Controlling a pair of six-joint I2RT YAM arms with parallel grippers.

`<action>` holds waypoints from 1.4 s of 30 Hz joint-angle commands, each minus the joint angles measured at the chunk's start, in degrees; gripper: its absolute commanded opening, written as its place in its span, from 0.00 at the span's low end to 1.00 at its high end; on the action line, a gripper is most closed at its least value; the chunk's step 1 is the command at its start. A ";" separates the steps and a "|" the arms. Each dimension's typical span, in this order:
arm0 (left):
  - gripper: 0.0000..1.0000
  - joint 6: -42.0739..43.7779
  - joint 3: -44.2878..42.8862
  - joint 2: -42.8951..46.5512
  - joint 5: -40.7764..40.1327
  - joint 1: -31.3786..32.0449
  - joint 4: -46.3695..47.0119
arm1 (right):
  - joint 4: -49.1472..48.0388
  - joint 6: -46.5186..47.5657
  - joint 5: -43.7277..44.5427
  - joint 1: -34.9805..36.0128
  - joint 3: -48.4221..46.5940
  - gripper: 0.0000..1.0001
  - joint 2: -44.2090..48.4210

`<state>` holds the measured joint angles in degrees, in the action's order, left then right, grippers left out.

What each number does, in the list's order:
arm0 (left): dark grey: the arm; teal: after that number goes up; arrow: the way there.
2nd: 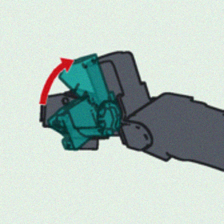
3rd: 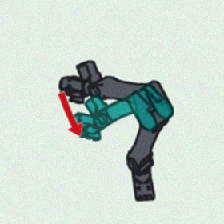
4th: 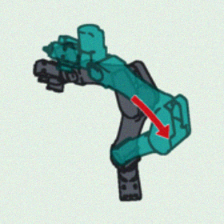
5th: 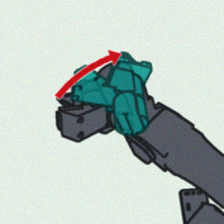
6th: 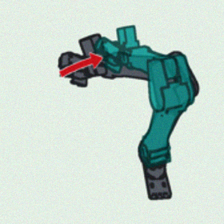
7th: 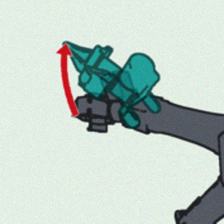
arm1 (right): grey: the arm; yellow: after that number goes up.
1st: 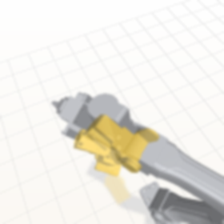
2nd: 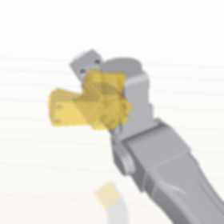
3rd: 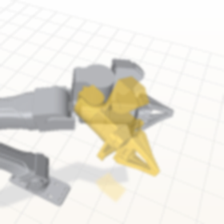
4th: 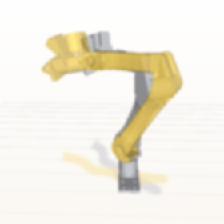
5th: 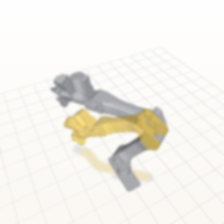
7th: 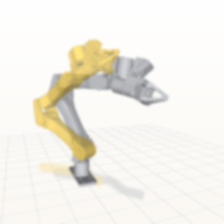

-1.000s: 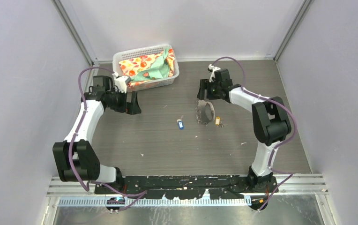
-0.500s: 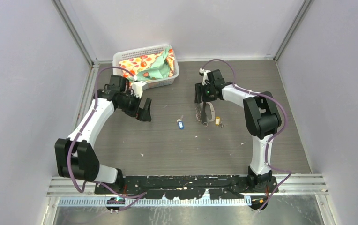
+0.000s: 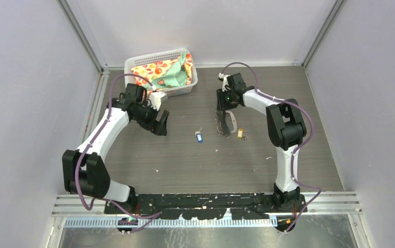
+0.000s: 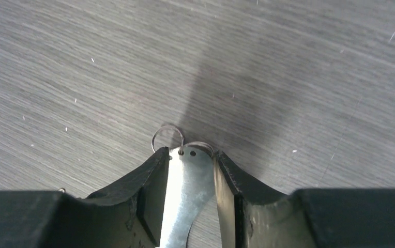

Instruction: Put the keys on the keyring

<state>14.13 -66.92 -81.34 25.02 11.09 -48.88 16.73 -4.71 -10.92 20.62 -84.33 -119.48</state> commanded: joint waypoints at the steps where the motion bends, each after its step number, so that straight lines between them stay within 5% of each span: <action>1: 0.81 1.37 -1.29 -0.77 -0.30 0.83 -0.93 | 2.06 0.97 0.99 -0.01 -5.30 0.40 -0.98; 7: 0.73 2.09 -1.14 -1.30 -1.18 1.30 -0.77 | 1.93 -0.96 0.46 0.06 -5.85 0.34 -1.20; 13: 0.72 2.20 -0.81 -0.76 -1.24 1.30 -0.17 | 3.32 -1.58 2.44 0.47 -6.28 0.45 -1.61; 23: 0.69 2.12 -1.08 -0.85 -1.97 1.30 0.24 | 7.30 -3.06 5.13 1.38 -10.15 0.41 -5.26; 26: 0.68 2.13 -1.26 -0.75 -1.88 1.30 0.27 | 7.14 -3.16 5.03 1.88 -10.19 0.34 -5.49; 31: 0.64 1.78 -1.87 -0.75 -1.82 1.41 0.12 | 6.69 -4.06 3.67 2.18 -11.14 0.03 -5.01; 42: 0.55 8.68 -6.66 2.53 2.98 1.60 -3.72 | -0.42 -7.48 -4.07 5.67 -4.33 0.01 8.70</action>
<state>17.63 -69.97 -82.65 23.53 12.38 -50.15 21.52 -10.57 -10.68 23.92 -91.22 -121.64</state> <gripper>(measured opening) 0.565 0.020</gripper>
